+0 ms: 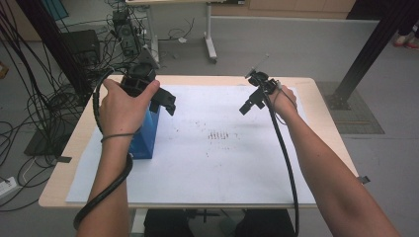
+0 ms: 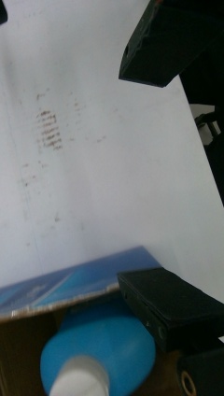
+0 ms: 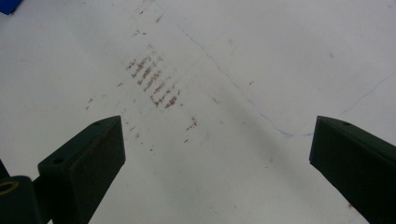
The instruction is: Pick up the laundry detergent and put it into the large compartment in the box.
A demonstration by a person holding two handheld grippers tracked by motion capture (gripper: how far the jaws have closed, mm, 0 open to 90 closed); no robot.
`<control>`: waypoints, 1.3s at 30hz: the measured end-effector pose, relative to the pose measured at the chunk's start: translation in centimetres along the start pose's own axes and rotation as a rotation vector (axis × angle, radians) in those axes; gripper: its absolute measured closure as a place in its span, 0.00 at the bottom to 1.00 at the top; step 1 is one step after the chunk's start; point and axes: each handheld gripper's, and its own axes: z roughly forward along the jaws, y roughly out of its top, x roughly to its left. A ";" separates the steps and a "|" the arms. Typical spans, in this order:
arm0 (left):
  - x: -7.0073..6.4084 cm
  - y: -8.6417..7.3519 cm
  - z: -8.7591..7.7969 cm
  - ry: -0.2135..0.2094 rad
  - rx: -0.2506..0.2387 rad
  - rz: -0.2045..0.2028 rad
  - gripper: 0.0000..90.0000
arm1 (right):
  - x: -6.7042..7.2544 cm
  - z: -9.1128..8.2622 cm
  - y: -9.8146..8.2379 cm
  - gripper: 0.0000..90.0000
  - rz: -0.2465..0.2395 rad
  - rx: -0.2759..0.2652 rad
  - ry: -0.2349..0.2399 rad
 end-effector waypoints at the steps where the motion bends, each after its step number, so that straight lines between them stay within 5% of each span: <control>1: -0.3 -0.1 0.1 0.003 0.002 0.006 0.06 | -0.1 0.0 0.0 0.04 -0.001 -0.003 0.001; 12: -3.8 -0.4 1.2 -0.045 -0.009 0.078 0.06 | -0.2 -0.3 -0.2 0.04 0.006 -0.008 0.004; 24: -7.5 -0.8 4.2 -0.088 0.024 0.139 0.06 | -0.5 -0.8 -0.6 0.04 0.005 -0.019 0.000; 39: -9.6 -2.3 9.2 -0.153 0.078 0.144 0.06 | -0.8 -1.4 -1.1 0.04 0.014 -0.034 0.007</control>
